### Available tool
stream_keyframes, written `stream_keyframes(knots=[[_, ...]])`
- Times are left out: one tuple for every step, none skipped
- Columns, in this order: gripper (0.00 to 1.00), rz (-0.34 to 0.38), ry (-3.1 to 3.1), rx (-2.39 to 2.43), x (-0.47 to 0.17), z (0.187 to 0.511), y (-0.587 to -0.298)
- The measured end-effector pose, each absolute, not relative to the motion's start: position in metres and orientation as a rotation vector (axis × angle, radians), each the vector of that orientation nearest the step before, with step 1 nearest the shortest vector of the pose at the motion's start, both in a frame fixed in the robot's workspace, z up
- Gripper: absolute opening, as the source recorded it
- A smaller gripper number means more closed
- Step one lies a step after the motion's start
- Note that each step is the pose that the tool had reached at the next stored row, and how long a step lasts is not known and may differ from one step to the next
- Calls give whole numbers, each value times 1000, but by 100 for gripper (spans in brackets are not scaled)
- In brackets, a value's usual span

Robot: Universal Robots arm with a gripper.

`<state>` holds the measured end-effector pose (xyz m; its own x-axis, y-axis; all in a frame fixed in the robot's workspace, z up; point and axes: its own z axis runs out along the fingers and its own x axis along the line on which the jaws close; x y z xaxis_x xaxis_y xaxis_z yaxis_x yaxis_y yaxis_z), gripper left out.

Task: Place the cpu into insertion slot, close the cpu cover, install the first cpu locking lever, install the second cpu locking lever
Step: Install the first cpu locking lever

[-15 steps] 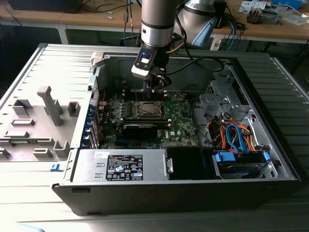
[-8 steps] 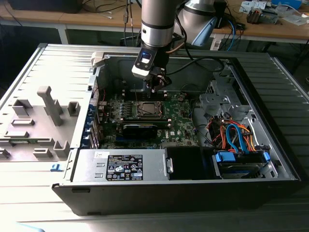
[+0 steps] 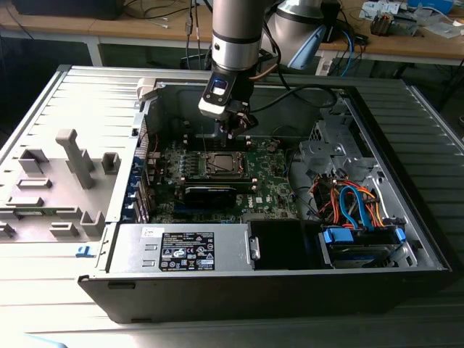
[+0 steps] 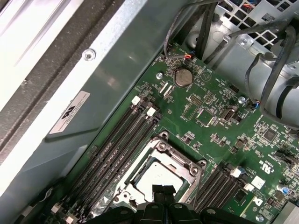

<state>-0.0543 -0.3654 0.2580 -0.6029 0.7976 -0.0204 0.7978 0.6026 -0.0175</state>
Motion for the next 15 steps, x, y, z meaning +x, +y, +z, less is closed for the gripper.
stream_keyframes(knots=[[11,-39,2804,1393,-54,258,-365],[11,-39,2805,1391,-54,258,-365],[11,-39,2806,1389,-54,258,-365],[11,-39,2807,1386,-54,258,-365],[11,-39,2808,1384,-54,258,-365],[11,-39,2809,1382,-54,258,-365],[11,-39,2810,1380,-54,258,-365],[11,-39,2811,1378,-54,258,-365],[11,-39,2812,1377,-54,258,-365],[11,-39,2813,1374,-54,258,-365],[11,-39,2814,1373,-54,258,-365],[11,-39,2815,1370,-54,258,-365],[11,-39,2816,1368,-54,258,-365],[11,-39,2817,1366,-54,258,-365],[11,-39,2818,1364,-54,258,-365]])
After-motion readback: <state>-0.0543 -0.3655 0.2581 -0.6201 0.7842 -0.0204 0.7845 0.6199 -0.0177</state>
